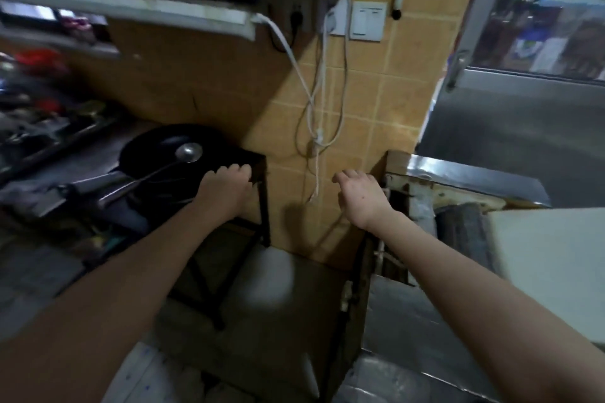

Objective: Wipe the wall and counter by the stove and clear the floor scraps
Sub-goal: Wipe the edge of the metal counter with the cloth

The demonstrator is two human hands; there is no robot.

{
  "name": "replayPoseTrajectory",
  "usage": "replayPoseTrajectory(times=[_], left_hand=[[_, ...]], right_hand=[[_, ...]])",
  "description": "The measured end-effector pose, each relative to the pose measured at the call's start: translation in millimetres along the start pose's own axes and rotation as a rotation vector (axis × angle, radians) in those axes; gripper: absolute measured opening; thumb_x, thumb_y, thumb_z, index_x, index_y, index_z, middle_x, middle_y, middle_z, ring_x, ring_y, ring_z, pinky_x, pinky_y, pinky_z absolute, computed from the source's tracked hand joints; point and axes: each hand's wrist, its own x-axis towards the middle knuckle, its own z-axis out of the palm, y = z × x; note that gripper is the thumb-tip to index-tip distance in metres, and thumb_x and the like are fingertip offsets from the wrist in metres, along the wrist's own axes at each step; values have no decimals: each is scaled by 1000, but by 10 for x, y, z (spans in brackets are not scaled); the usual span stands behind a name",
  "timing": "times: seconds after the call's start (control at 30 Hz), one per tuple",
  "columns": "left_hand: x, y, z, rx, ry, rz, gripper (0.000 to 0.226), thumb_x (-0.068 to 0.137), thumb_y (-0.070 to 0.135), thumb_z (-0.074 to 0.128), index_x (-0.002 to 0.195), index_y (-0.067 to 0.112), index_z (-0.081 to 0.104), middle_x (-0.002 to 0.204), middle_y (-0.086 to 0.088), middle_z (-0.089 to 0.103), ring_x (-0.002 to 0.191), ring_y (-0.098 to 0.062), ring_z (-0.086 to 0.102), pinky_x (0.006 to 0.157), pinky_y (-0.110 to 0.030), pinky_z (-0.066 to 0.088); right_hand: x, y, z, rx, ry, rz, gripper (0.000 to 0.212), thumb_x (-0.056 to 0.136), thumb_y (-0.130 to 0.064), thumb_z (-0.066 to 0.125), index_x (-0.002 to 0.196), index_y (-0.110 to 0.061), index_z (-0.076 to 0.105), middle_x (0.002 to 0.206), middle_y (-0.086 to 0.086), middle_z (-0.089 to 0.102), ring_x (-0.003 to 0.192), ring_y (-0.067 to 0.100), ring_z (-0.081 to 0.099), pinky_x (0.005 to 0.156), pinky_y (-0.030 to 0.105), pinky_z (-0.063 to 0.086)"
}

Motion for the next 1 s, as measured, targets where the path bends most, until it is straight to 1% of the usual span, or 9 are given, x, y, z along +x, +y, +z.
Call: replayPoseTrajectory(times=[0.07,0.23,0.4,0.5,0.63,0.73,0.87,0.93,1.0], left_hand=[[-169,-281,-11,19,11,-66,20,97,30,39,107,17,49,107,-6,59,95,-25,57,70,-35,36],[-618,-1058,-164,114,12,-265,22,93,27,47,103,10,53,101,-11,62,91,-33,60,70,-37,42],[-996,-1842,-257,131,3,-395,19,95,24,43,99,7,52,99,-13,62,86,-34,61,62,-36,36],[-1175,-2282,-285,152,-48,-478,22,97,25,39,104,7,50,106,-13,61,92,-33,61,69,-40,47],[-1433,-2834,-302,171,-94,-569,29,98,26,36,118,8,47,121,-12,57,105,-33,58,77,-38,44],[-1625,-3223,-304,188,-142,-645,32,98,27,39,124,10,44,123,-11,55,107,-32,56,82,-38,43],[-1925,-3684,-324,171,-130,-721,26,97,31,39,115,15,48,118,-9,57,107,-31,56,83,-39,43],[-2089,-3899,-328,165,-126,-749,25,98,31,39,113,15,50,115,-9,58,106,-31,57,84,-40,43],[-2235,-4095,-325,155,-127,-779,24,98,31,39,112,15,50,112,-9,58,103,-29,57,83,-41,44]], right_hand=[[199,-277,24,40,8,-54,38,87,-10,52,124,-12,51,122,11,54,115,33,48,95,43,40],[633,-1101,75,139,17,-226,36,89,-10,47,125,-14,48,120,10,52,114,31,47,94,41,38],[989,-1932,138,172,0,-324,41,90,-7,43,130,-18,46,124,4,50,116,26,46,99,38,36],[1202,-2376,176,180,-5,-382,39,92,-11,43,130,-19,45,126,3,50,116,24,46,100,37,35],[1456,-2937,231,171,-1,-453,34,92,-14,44,126,-18,48,125,4,51,117,24,47,98,38,36],[1646,-3369,290,144,1,-505,31,91,-14,45,122,-16,49,123,5,53,115,26,48,96,39,38],[1837,-4039,388,95,49,-577,29,91,-13,47,120,-15,49,119,6,53,109,27,51,91,38,40],[1892,-4376,442,124,50,-614,28,90,-10,48,118,-15,50,117,7,54,107,27,52,87,37,40],[1933,-4678,512,173,30,-659,26,89,-9,48,115,-13,53,114,8,55,105,29,53,86,40,40]])
